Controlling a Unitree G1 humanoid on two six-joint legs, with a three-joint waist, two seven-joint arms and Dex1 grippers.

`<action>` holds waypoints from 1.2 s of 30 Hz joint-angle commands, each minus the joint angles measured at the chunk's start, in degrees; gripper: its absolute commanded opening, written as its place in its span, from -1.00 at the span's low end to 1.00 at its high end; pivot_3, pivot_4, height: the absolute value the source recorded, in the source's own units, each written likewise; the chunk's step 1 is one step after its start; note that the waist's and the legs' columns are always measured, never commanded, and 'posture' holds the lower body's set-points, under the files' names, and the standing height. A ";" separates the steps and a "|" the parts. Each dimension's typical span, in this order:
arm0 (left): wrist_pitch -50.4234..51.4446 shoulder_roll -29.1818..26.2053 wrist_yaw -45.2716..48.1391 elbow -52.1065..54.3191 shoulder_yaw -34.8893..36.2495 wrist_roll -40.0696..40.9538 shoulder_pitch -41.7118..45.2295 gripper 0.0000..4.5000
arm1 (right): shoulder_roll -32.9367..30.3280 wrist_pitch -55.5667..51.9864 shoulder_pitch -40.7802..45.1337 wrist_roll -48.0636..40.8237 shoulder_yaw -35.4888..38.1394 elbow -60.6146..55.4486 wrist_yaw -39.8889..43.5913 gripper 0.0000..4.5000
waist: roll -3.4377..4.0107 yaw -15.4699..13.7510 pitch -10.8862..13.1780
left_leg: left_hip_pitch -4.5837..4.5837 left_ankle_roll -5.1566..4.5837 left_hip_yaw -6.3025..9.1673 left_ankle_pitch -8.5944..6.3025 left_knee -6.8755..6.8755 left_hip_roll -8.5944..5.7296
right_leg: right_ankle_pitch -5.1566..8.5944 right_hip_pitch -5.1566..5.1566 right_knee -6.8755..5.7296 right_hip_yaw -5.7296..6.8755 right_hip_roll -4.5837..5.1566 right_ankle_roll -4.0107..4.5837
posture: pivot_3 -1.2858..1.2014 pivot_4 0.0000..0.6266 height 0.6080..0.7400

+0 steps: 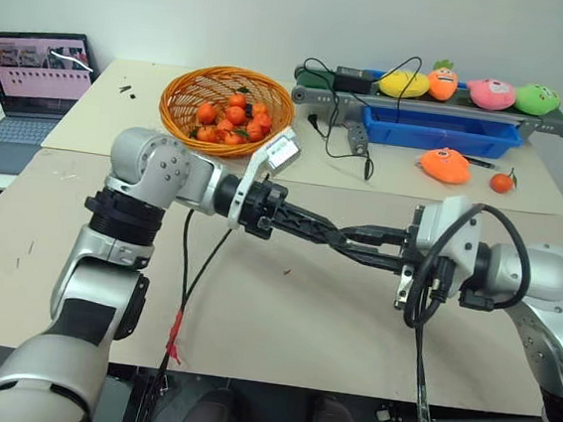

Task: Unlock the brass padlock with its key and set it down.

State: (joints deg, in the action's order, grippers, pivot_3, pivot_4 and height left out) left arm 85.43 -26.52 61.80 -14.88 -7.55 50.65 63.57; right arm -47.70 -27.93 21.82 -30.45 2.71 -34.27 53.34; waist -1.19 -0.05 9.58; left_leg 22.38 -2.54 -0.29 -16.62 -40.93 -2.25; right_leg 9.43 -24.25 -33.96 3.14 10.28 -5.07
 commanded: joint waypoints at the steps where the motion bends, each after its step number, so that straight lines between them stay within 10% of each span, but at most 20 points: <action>1: -3.90 -2.03 0.88 -3.02 3.04 -1.80 3.53 0.99 | -0.62 2.27 -0.06 1.29 1.08 0.60 0.42 -0.91 | 0.00 0.00 0.00 | 0.00 0.00 0.00 0.00 0.00 0.00 | 0.00 0.00 0.00 0.00 0.00 0.00 | 0.03 -0.52 1.00; 17: -14.32 -10.64 2.78 7.12 -2.24 -9.90 -5.65 0.99 | -0.46 4.79 1.90 3.70 1.94 7.33 2.94 -0.91 | -0.03 0.43 0.02 | -0.03 0.01 -0.09 0.01 0.08 0.01 | 0.00 -0.04 0.01 -0.09 0.00 0.00 | 0.03 -0.52 1.00; 36: -7.60 -4.32 -5.40 15.84 2.81 -4.81 -10.42 0.99 | -0.24 5.26 1.80 4.39 1.79 8.11 2.48 -0.91 | -0.10 0.21 0.06 | -0.02 0.01 -0.08 0.01 0.06 0.01 | 0.00 -0.04 0.00 -0.10 0.00 0.00 | 0.03 -0.52 1.00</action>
State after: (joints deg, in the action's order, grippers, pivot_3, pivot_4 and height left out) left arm 77.00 -31.06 56.86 -0.76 -6.94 44.34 53.10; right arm -47.86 -24.09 22.93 -25.94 2.88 -25.40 56.14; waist -1.29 0.16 9.64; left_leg 22.36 -2.52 -0.37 -16.61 -40.88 -2.24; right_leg 9.44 -24.29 -33.96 3.04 10.28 -5.07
